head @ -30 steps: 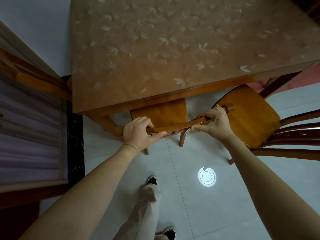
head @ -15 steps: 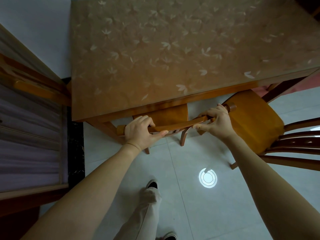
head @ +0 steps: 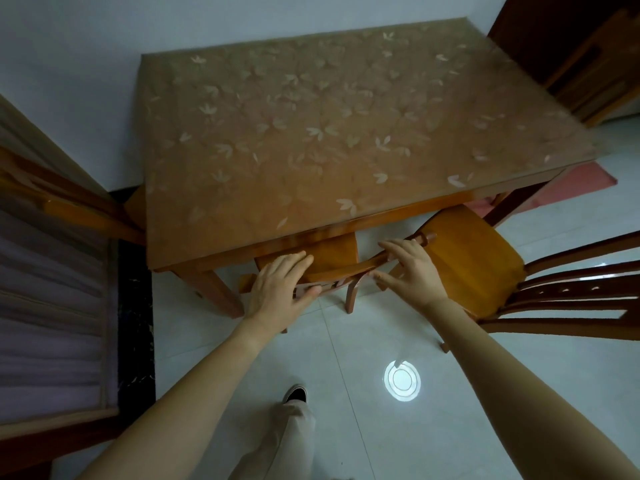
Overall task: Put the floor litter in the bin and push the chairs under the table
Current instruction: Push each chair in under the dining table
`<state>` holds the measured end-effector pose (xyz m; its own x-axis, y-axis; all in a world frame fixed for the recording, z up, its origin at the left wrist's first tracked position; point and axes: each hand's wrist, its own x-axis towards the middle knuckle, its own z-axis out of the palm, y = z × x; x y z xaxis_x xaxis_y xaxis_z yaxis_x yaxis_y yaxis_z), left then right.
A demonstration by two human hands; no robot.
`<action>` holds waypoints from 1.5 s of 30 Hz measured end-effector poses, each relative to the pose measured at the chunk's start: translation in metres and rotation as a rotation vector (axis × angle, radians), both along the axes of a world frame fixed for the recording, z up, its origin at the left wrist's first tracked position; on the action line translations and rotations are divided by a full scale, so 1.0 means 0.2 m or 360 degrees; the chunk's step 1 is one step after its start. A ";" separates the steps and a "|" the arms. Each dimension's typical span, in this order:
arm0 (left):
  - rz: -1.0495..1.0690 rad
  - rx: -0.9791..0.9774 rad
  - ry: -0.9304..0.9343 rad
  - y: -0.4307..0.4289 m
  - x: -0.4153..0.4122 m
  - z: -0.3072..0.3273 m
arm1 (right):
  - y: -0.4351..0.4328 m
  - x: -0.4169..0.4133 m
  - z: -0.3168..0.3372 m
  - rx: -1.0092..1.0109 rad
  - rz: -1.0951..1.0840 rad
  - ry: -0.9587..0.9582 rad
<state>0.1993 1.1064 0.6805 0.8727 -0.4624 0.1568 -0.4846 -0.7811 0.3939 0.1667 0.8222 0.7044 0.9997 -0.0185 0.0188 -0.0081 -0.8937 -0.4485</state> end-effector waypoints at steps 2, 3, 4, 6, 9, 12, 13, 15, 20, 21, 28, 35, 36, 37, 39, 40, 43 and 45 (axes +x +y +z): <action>-0.0065 0.0028 -0.0080 0.02 -0.02 0.09 | 0.04 -0.06 0.06 -0.0098 0.0012 -0.0116; -0.0093 0.0034 -0.0117 0.02 -0.03 0.13 | 0.06 -0.10 0.09 -0.0128 0.0000 -0.0185; -0.0113 0.0036 -0.0151 0.03 -0.05 0.17 | 0.07 -0.14 0.12 -0.0147 -0.0025 -0.0254; -0.0141 -0.0001 -0.0196 0.04 -0.09 0.25 | 0.11 -0.24 0.16 -0.0192 -0.0090 -0.0354; -0.0231 -0.0081 -0.0211 0.04 -0.20 0.28 | 0.16 -0.41 0.18 -0.0239 -0.0209 -0.0388; -0.0356 -0.0104 -0.0178 0.03 -0.34 0.25 | 0.21 -0.63 0.14 -0.0247 -0.0341 -0.0372; -0.0402 -0.0095 -0.0154 0.02 -0.40 0.23 | 0.22 -0.71 0.12 -0.0247 -0.0396 -0.0357; -0.0513 -0.0037 -0.0112 -0.01 -0.51 0.20 | 0.23 -0.89 0.09 -0.0230 -0.0519 -0.0316; -0.0799 0.0058 -0.0019 -0.15 -0.80 0.17 | 0.20 -1.37 0.06 -0.0233 -0.0765 -0.0186; -0.0856 0.0057 -0.0008 -0.19 -0.86 0.17 | 0.18 -1.47 0.07 -0.0230 -0.0828 -0.0174; -0.1244 -0.0047 0.0003 -0.60 -1.33 0.24 | 0.08 -2.16 0.14 -0.0212 -0.1305 -0.0180; -0.1723 -0.0007 0.0024 -0.97 -1.86 0.25 | 0.05 -2.77 0.18 -0.0183 -0.1771 -0.0275; -0.1789 0.0002 0.0022 -1.02 -1.91 0.25 | 0.05 -2.83 0.18 -0.0185 -0.1829 -0.0281; -0.1853 0.0006 0.0018 -1.06 -1.97 0.25 | 0.05 -2.89 0.18 -0.0182 -0.1889 -0.0280; -0.1955 -0.0008 0.0014 -1.16 -2.05 0.27 | 0.03 -3.00 0.18 -0.0176 -0.1999 -0.0275; -0.1993 -0.0026 0.0018 -1.21 -2.09 0.28 | 0.02 -3.05 0.18 -0.0181 -0.2043 -0.0279; -0.2082 -0.0070 0.0014 -1.39 -2.17 0.33 | -0.08 -3.14 0.18 -0.0207 -0.2143 -0.0298; -0.2119 -0.0094 0.0009 -1.52 -2.21 0.35 | -0.17 -3.18 0.18 -0.0197 -0.2199 -0.0325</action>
